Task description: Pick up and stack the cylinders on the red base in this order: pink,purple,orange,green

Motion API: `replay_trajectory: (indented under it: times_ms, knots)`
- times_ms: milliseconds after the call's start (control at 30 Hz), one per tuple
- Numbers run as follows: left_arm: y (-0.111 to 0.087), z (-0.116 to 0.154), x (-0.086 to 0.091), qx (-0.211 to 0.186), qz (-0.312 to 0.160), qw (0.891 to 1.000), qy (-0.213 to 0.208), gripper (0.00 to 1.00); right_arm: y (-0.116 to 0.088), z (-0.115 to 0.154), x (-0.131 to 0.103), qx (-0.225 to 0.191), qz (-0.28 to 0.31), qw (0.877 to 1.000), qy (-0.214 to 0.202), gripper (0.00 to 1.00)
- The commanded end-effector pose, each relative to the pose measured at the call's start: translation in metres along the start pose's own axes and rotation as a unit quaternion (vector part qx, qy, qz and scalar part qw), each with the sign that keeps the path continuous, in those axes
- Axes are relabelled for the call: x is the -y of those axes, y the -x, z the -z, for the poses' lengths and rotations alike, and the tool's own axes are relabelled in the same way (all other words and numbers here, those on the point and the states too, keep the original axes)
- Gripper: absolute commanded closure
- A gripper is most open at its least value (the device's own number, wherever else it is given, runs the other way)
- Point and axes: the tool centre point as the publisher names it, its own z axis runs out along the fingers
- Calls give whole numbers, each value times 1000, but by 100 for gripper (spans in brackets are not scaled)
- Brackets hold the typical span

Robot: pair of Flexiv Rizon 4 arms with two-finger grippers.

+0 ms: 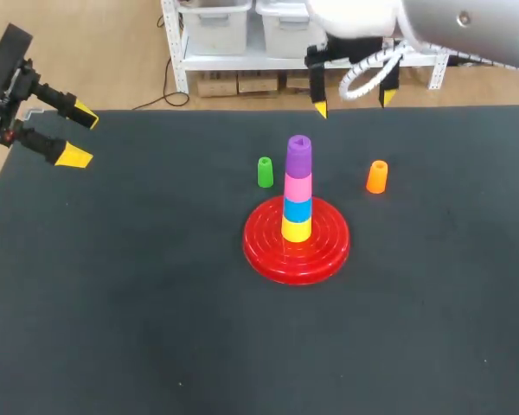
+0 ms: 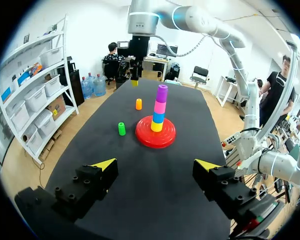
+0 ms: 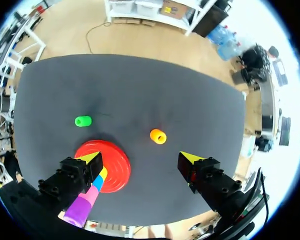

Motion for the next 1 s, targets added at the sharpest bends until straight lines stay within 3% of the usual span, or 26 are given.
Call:
replay_trajectory:
  times_ms: [33, 167, 600, 1000]
  knots:
    - [-1, -1, 0, 1, -1, 1000, 1, 0, -6, -15, 9, 9, -23, 1000, 16, 0]
    - [-1, -1, 0, 1, -1, 1000, 1, 0, -8, -27, 13, -5, -50, 998, 28, 0]
    - [-1, -1, 0, 1, -1, 1000, 1, 0, -7, -80, 32, -37, -81, 996, 4, 0]
    - [-1, -1, 0, 1, -1, 1000, 1, 0, -5, -100, 56, -51, -81, 995, -9, 0]
